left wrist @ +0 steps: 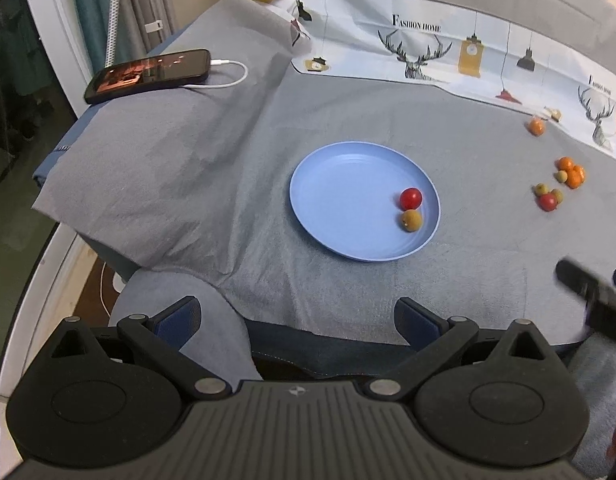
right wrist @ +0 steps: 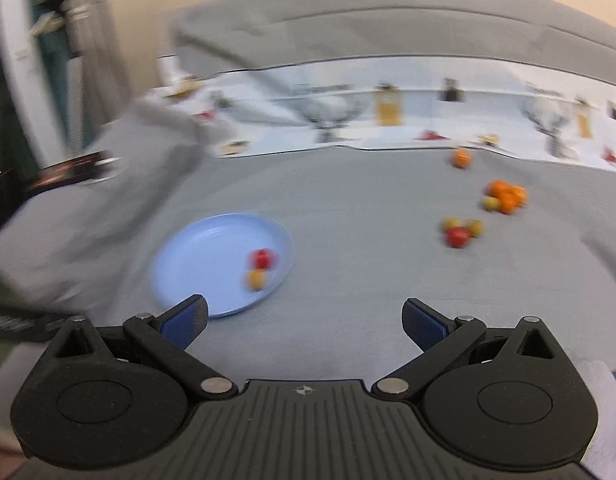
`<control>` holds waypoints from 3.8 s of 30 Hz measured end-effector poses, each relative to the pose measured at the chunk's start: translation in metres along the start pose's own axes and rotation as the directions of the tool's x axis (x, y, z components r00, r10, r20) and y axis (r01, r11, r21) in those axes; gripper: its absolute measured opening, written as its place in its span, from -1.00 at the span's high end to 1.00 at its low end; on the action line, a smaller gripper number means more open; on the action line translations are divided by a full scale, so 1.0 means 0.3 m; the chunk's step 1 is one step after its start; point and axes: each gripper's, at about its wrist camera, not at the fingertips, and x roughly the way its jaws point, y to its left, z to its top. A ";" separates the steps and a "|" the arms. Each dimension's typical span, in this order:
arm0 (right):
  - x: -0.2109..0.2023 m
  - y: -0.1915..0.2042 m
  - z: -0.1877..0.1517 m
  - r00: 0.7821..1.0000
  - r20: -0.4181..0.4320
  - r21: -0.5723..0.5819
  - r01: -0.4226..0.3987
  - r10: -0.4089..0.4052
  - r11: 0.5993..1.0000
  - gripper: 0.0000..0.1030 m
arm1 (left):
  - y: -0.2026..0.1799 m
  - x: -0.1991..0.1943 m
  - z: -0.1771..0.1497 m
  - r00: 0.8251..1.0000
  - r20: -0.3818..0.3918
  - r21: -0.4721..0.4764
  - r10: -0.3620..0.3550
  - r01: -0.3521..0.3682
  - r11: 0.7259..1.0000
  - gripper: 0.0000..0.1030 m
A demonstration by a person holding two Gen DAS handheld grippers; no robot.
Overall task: Organize fruits
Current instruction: 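Grasp a red cherry tomato with the right tool while the left tool grasps a yellow fruit, then carry both fruits over the blue plate and open both tools to drop them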
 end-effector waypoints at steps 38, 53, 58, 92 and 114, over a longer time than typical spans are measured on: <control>0.711 -0.950 -0.007 0.793 -0.088 0.327 0.595 -0.603 0.734 -0.99 | -1.165 0.655 0.457 0.959 -0.172 0.369 -0.224 0.274 0.888 -0.99; 0.711 -0.949 -0.008 0.776 -0.096 0.330 0.616 -0.624 0.715 -0.98 | -1.399 0.857 0.469 0.941 -0.221 0.530 -0.254 0.335 0.779 -0.45; 0.707 -0.899 0.021 0.826 -0.030 0.243 0.552 -0.563 0.797 0.43 | -1.408 0.771 0.419 0.938 -0.157 0.634 -0.310 0.337 0.697 0.47; -0.128 -0.100 0.052 0.994 0.047 0.140 -0.106 0.101 0.984 0.42 | -0.079 -0.138 0.007 0.987 0.026 0.128 -0.160 0.156 0.980 0.47; -0.216 0.186 0.019 0.996 0.012 -0.146 -0.091 0.093 0.985 0.42 | 0.075 -0.214 -0.058 0.963 0.126 0.041 -0.238 0.234 0.971 0.47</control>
